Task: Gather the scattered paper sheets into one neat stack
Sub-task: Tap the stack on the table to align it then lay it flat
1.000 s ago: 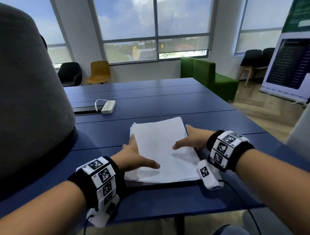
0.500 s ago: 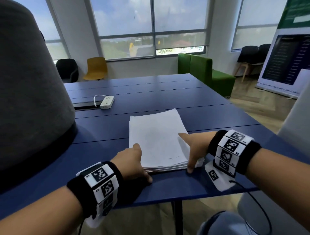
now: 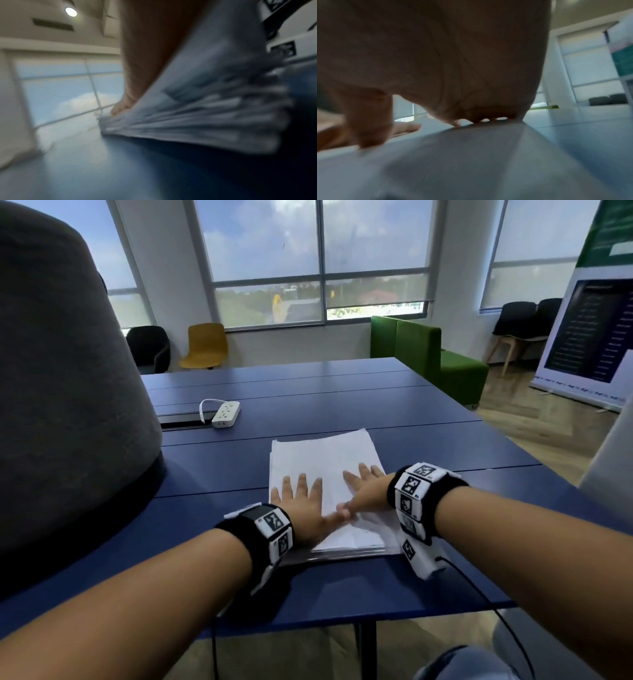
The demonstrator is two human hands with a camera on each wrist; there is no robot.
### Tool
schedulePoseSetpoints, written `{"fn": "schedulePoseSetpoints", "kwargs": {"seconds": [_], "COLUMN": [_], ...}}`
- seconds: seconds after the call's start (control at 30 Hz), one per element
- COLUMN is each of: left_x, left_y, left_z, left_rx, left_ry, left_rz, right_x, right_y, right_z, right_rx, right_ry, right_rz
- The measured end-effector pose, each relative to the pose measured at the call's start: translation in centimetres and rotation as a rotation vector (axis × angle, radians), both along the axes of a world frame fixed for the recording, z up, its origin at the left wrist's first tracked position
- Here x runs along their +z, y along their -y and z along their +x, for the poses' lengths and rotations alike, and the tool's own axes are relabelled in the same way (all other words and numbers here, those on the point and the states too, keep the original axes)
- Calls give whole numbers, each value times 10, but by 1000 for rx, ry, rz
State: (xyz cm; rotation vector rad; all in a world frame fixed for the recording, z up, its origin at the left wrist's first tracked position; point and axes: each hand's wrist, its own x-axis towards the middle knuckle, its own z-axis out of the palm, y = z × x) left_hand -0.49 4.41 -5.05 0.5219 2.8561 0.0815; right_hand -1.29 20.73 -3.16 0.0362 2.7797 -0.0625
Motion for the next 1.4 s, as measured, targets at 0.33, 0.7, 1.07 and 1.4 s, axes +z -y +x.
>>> {"fn": "schedulePoseSetpoints", "kwargs": {"seconds": [0.33, 0.7, 1.07, 1.4], "left_x": [-13, 31, 20, -22], "left_y": [-4, -4, -7, -18], "left_z": [-1, -12, -79, -89], "left_rx": [-31, -63, 74, 95], "left_ry": [93, 155, -17, -68], "left_rz": [-123, -140, -58, -21], "right_x": [-9, 45, 29, -18], "right_y": [-15, -7, 12, 8], "right_z": [2, -22, -69, -82], "right_rx": [7, 39, -50, -145], "right_ry": [191, 220, -130, -77], "right_rz": [-75, 66, 76, -117]}}
